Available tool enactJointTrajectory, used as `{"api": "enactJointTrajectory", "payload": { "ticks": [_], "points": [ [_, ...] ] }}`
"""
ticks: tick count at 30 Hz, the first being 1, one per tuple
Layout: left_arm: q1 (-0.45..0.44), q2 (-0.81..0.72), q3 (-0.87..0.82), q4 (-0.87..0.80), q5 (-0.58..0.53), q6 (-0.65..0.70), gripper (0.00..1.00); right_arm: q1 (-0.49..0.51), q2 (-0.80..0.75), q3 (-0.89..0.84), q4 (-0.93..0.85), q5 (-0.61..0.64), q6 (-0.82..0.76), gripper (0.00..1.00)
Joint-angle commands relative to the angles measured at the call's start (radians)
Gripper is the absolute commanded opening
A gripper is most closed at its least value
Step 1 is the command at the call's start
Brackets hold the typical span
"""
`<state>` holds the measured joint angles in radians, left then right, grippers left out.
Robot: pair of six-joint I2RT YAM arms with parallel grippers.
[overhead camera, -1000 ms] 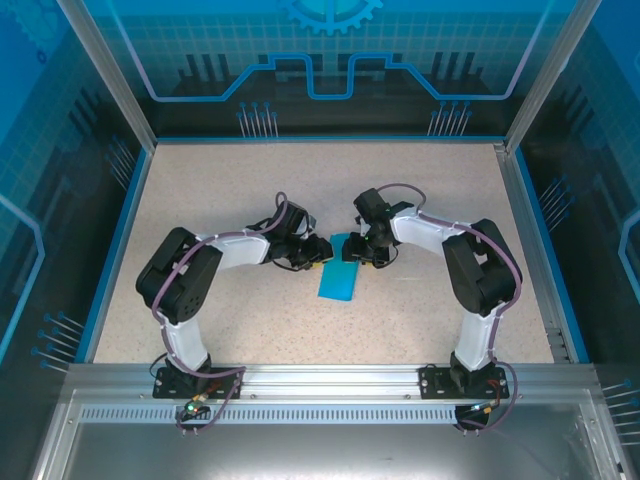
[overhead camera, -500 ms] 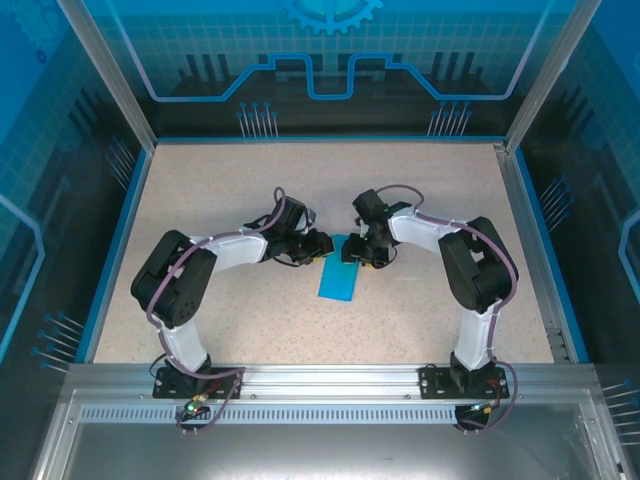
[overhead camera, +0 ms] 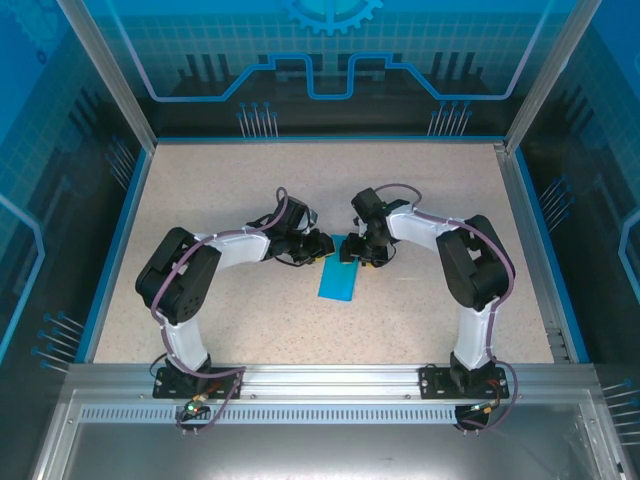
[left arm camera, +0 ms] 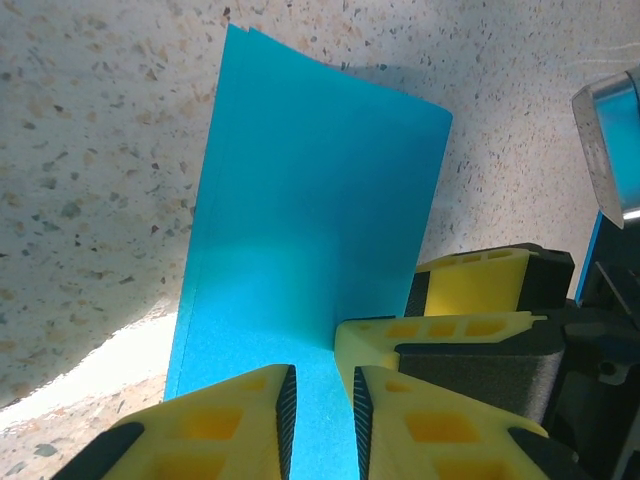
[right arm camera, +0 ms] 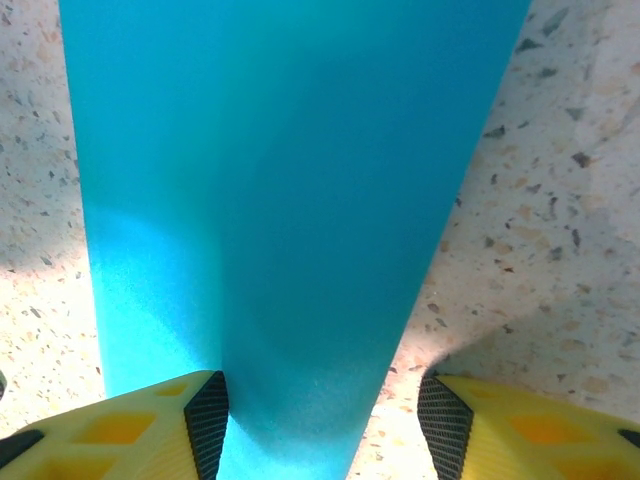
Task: Fold a paper plane with a square sheet of paper (pick it up from the middle)
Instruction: Hold the square sheet of paper at the center of the table.
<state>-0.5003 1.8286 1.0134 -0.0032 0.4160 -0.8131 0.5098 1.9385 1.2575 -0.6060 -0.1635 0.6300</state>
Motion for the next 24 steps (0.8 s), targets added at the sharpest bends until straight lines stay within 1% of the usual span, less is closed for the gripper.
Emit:
{"api": "enactJointTrajectory", "payload": {
  "ticks": [1, 5, 11, 24],
  "points": [
    [-0.003, 0.024, 0.03, -0.027, 0.003, 0.009, 0.24, 0.023, 0.08, -0.012, 0.0, 0.012, -0.018, 0.59],
    [-0.002, 0.032, 0.034, -0.032, 0.0, 0.008, 0.22, 0.024, 0.089, -0.012, 0.002, 0.011, -0.012, 0.62],
    [-0.002, 0.034, 0.034, -0.048, -0.027, 0.008, 0.19, 0.026, 0.102, -0.006, 0.002, 0.006, -0.004, 0.62],
    [-0.003, 0.067, 0.048, -0.047, 0.018, 0.012, 0.14, 0.031, 0.134, 0.008, -0.011, 0.006, 0.011, 0.63]
  ]
}}
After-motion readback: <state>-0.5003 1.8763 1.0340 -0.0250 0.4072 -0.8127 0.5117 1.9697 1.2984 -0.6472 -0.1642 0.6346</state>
